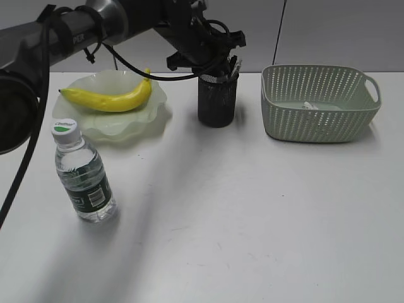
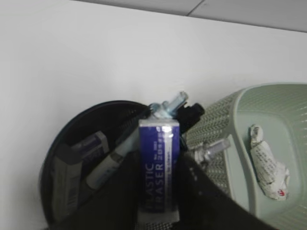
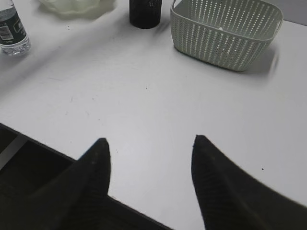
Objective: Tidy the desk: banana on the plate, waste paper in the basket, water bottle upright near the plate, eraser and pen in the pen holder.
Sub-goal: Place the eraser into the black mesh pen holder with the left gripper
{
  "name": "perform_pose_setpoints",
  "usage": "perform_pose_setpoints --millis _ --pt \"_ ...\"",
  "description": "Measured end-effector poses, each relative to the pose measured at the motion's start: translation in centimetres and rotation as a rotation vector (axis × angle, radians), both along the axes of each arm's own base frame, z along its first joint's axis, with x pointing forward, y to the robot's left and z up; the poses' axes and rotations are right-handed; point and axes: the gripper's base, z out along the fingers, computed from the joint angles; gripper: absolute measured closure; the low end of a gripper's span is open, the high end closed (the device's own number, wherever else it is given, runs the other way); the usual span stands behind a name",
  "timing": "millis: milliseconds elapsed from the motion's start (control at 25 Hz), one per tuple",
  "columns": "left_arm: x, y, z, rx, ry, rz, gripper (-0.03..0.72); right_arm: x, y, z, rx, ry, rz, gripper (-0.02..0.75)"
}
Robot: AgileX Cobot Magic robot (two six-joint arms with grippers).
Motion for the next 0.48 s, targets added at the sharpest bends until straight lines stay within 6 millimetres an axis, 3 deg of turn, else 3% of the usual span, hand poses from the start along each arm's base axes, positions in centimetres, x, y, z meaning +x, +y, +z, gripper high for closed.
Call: perform_pose_setpoints --millis 120,320,480 --pt "0.16 0.20 -0.19 0.035 -0.021 -0.002 0.501 0.00 -0.01 0.00 -0.001 0.000 -0.001 0.302" --pt "0.17 0.28 -0.24 0.049 -0.023 -0.003 0.405 0.01 0.00 0.01 0.000 -0.001 -0.001 0.302" --pt "0.00 0.39 -0.16 0.063 -0.007 -0.008 0.387 0.01 -0.01 0.01 -0.001 -0.001 -0.001 0.302"
